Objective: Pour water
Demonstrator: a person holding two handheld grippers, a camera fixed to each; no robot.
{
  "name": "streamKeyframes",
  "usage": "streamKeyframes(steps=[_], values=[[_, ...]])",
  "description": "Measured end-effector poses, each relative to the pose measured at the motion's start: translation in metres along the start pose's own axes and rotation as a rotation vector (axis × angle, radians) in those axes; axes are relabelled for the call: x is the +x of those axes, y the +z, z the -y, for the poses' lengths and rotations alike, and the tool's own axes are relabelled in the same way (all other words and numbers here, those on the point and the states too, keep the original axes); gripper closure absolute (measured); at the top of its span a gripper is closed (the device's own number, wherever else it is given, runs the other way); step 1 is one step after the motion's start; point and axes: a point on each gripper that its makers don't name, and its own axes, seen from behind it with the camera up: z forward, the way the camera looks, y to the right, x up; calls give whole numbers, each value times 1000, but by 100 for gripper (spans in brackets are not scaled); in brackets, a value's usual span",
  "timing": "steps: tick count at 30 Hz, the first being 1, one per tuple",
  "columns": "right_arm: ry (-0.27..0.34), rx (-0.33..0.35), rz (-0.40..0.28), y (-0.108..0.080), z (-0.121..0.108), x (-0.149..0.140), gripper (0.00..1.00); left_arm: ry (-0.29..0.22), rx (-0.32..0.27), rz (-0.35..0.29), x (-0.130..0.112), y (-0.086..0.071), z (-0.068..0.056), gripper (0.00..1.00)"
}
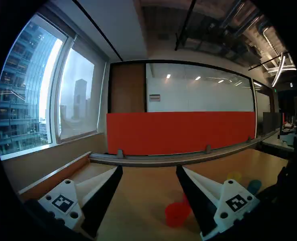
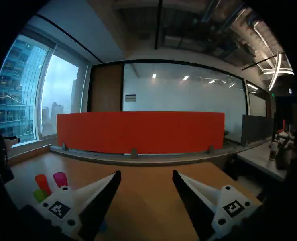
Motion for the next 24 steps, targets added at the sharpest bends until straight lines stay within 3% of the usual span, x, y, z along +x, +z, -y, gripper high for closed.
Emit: streamKeyframes(steps=[8, 15, 24], values=[[26, 30, 9, -2, 5, 38, 1, 12, -39, 2, 42, 5, -5, 1], [27, 61, 27, -4, 11, 61, 1, 22, -94, -9, 82, 8, -17, 1], [23, 118, 31, -1, 19, 70, 1, 41, -164, 26, 85, 10, -30, 1]])
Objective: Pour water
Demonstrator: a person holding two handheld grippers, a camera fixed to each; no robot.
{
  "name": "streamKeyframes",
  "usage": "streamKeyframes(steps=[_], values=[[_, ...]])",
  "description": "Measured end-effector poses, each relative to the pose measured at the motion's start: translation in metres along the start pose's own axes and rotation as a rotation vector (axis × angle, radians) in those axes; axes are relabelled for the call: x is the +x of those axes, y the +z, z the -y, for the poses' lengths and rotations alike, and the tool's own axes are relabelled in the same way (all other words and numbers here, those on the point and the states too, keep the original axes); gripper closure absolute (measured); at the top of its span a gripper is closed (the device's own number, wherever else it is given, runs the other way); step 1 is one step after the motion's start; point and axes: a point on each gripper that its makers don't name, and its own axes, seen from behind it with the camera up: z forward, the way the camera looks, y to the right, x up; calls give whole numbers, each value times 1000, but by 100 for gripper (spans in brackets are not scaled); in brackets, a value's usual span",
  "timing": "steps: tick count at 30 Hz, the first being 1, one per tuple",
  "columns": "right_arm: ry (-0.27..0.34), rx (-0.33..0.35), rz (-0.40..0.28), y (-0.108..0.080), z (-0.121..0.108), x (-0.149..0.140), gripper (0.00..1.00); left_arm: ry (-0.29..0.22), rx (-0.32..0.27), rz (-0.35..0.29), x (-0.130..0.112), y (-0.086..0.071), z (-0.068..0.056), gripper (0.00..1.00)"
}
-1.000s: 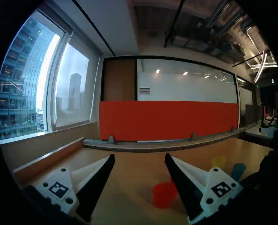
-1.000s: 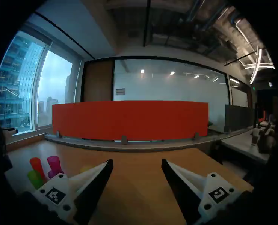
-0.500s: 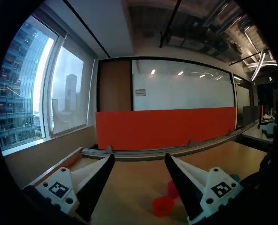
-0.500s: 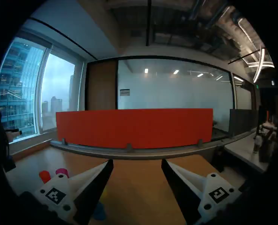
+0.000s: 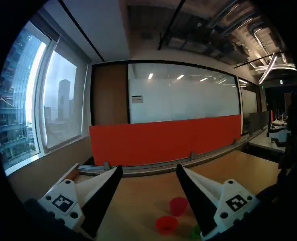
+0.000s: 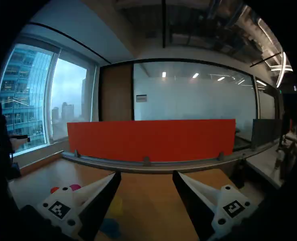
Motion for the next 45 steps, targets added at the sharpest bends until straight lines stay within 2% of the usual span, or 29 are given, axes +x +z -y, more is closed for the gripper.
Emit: streamKeyframes(steps=[2, 8, 15, 20, 32, 38, 45], values=[[-4, 19, 3, 0, 2, 0, 1, 2, -21, 10, -3, 1, -4, 1], [-32, 115, 3, -2, 19, 2, 1, -8, -128, 27, -8, 1, -25, 1], [-85, 275, -7, -10, 54, 6, 1, -45, -280, 36, -6, 0, -56, 1], [-116, 366, -8, -17, 71, 7, 1, -69, -376, 45, -5, -4, -74, 1], [-109, 447, 52, -22, 83, -1, 1, -15, -486, 111, -26, -16, -94, 1], [-157, 485, 95, -30, 88, -17, 1, 10, -538, 130, -37, -22, -105, 1], [-197, 498, 138, -33, 87, -32, 1, 31, -578, 172, -56, -29, -115, 1]])
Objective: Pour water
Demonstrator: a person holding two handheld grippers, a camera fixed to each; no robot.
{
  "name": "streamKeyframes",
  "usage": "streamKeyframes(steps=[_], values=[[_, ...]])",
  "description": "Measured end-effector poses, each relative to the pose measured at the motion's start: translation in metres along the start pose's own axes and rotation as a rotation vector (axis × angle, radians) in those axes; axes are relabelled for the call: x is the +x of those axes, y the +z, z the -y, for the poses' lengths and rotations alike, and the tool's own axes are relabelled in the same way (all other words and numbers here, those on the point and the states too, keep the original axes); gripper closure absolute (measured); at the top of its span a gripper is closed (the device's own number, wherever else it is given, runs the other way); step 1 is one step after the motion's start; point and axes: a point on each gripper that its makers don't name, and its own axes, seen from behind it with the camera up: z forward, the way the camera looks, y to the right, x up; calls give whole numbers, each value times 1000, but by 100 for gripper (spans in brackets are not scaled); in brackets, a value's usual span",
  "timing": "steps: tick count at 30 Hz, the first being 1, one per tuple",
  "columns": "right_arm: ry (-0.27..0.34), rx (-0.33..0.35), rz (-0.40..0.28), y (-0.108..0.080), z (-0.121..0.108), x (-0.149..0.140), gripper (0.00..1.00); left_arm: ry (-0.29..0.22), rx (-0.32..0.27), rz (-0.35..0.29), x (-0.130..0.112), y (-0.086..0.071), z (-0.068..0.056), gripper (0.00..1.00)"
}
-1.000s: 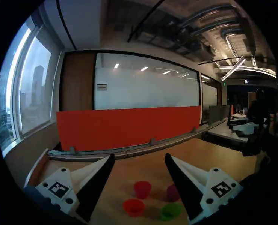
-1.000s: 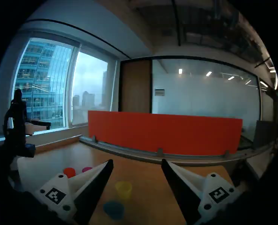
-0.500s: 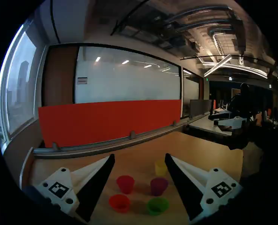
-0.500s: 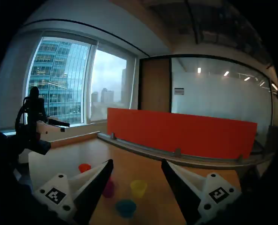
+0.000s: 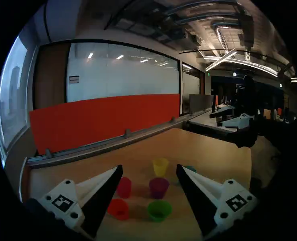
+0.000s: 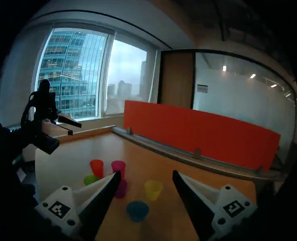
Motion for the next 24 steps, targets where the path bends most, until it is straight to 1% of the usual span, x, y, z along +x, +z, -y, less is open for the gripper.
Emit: streamKeyframes(steps=[5, 10, 17, 24], values=[[2, 26, 17, -1, 7, -12, 1, 8, -13, 26, -17, 2, -4, 1], [6, 54, 54, 1, 13, -28, 1, 0, -30, 65, -36, 6, -9, 1], [0, 73, 97, 3, 17, -47, 1, -15, -49, 97, -57, 9, -14, 1], [11, 80, 128, 5, 16, -66, 1, -28, -61, 124, -75, 12, -16, 1]])
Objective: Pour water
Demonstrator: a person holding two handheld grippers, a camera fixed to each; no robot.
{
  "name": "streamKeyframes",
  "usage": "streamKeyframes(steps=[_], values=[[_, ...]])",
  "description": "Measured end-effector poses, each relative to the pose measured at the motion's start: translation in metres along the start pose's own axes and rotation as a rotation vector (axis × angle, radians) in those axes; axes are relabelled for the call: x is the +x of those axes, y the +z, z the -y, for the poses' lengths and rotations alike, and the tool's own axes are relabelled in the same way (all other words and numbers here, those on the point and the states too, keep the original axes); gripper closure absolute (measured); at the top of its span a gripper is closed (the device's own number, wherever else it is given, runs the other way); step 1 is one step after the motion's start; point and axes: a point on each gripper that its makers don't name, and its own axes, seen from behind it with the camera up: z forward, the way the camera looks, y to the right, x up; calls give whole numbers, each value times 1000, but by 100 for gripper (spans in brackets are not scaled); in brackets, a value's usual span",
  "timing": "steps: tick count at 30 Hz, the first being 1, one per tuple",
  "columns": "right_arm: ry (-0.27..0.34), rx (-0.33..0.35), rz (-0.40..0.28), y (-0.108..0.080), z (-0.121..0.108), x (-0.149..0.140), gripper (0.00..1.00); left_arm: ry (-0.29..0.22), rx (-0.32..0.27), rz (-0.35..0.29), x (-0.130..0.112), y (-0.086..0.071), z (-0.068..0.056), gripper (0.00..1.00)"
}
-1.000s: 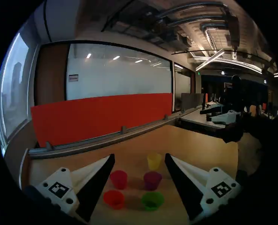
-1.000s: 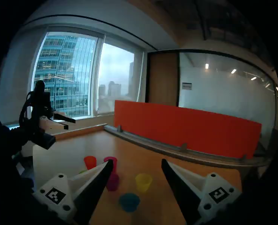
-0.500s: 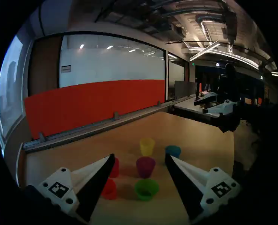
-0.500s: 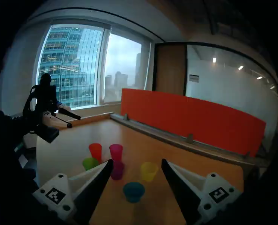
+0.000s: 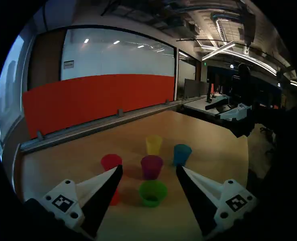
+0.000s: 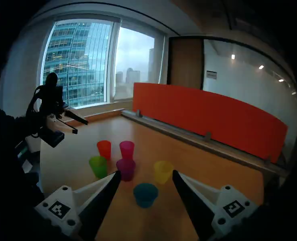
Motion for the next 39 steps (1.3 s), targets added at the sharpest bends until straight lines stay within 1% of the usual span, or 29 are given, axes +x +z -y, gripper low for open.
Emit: streamKeyframes(steps=[8, 17, 26, 32, 39], values=[[-7, 10, 54, 8, 0, -29, 1, -16, -16, 38, -24, 6, -3, 1], [-5, 24, 101, 20, 2, -59, 1, -28, -45, 91, -53, 14, -9, 0], [-4, 35, 137, 32, 2, -81, 1, 1, -59, 143, -78, 23, -14, 1], [-1, 43, 160, 41, 2, -95, 1, 0, -71, 181, -96, 30, -15, 0], [4, 48, 192, 52, 1, -112, 1, 6, -67, 233, -117, 38, -11, 1]])
